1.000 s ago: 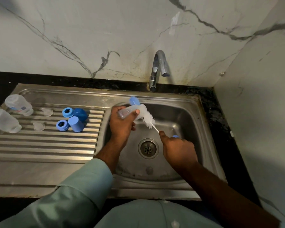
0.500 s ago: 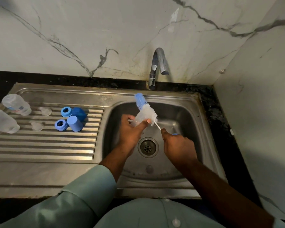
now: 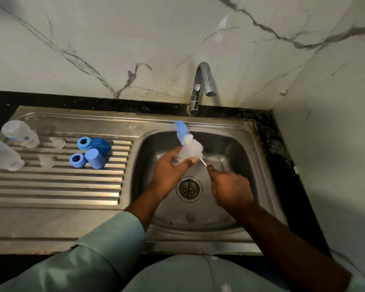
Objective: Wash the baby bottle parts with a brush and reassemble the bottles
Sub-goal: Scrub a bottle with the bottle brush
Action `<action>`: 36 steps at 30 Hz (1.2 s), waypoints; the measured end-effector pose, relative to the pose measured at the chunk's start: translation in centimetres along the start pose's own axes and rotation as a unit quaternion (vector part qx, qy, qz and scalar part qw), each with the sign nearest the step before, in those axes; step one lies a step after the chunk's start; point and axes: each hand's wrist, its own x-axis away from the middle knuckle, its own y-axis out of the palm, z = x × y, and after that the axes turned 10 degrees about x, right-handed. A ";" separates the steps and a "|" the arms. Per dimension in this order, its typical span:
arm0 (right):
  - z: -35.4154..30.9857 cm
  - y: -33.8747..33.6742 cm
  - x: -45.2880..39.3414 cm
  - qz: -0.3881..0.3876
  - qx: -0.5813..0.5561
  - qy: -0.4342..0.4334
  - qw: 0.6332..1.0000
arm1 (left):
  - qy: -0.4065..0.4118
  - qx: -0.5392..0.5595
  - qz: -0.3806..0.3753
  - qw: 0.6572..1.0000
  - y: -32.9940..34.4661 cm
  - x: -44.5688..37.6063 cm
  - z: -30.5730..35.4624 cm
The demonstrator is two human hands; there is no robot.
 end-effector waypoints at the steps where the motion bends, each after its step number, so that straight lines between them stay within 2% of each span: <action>1: 0.1 -0.1 -0.3 -0.012 -0.004 0.003 1.000 | 0.006 -0.012 -0.008 1.000 0.4 0.3 -0.1; 4: -0.1 0.0 0.1 0.016 0.020 0.005 1.000 | 0.015 -0.005 0.070 0.997 -0.1 -0.1 -0.4; 5: -0.3 0.0 0.4 0.028 0.033 0.011 0.999 | 0.011 -0.007 0.074 0.997 -0.5 -0.3 -0.6; 8: 0.0 -0.5 -0.1 -0.007 -0.029 0.024 0.999 | 0.001 -0.036 0.002 0.999 -0.4 -0.1 -1.0; 9: 0.1 -0.7 -0.4 -0.029 -0.038 0.025 0.999 | 0.002 -0.030 0.010 0.999 -0.3 -0.1 -1.1; 11: -0.2 -0.9 -0.4 -0.033 -0.043 0.010 0.998 | -0.017 0.021 0.064 0.998 -0.5 -0.7 -1.2; 13: -0.4 -0.6 0.3 -0.004 -0.090 -0.006 0.996 | -0.065 0.134 0.088 0.985 -0.9 -1.3 -1.2; 15: -0.6 0.5 0.5 0.031 -0.215 0.005 0.976 | -0.115 0.209 0.087 0.967 -0.8 -1.3 -1.2; 18: -0.5 1.8 -1.2 0.064 -0.359 0.062 0.929 | -0.148 0.223 0.036 0.963 0.6 -0.4 -1.1; 20: -0.6 1.6 -1.0 0.059 -0.389 0.059 0.917 | -0.153 0.274 0.068 0.947 0.4 -0.9 -0.9; 22: -0.4 1.2 0.2 0.039 -0.405 0.010 0.913 | -0.159 0.323 0.104 0.927 -1.0 -2.2 -0.6; 24: -0.4 0.8 1.0 0.032 -0.411 -0.019 0.911 | -0.166 0.320 0.075 0.930 -1.5 -2.6 -0.1; 27: -0.9 0.0 -0.6 0.020 -0.509 0.065 0.858 | -0.175 0.327 0.029 0.928 0.2 -1.8 0.6; 29: -1.0 -0.4 -0.7 -0.021 -0.558 0.086 0.825 | -0.162 0.364 0.067 0.915 0.1 -2.2 0.8; 32: -1.0 -0.4 1.2 -0.080 -0.594 0.069 0.798 | -0.139 0.419 0.113 0.890 -1.7 -3.2 0.8; 35: -0.8 0.2 0.3 -0.081 -0.627 0.121 0.765 | -0.150 0.345 0.076 0.923 -0.3 -2.0 0.7; 36: -0.9 0.3 -0.4 -0.081 -0.631 0.143 0.758 | -0.161 0.347 0.056 0.922 0.7 -1.5 0.8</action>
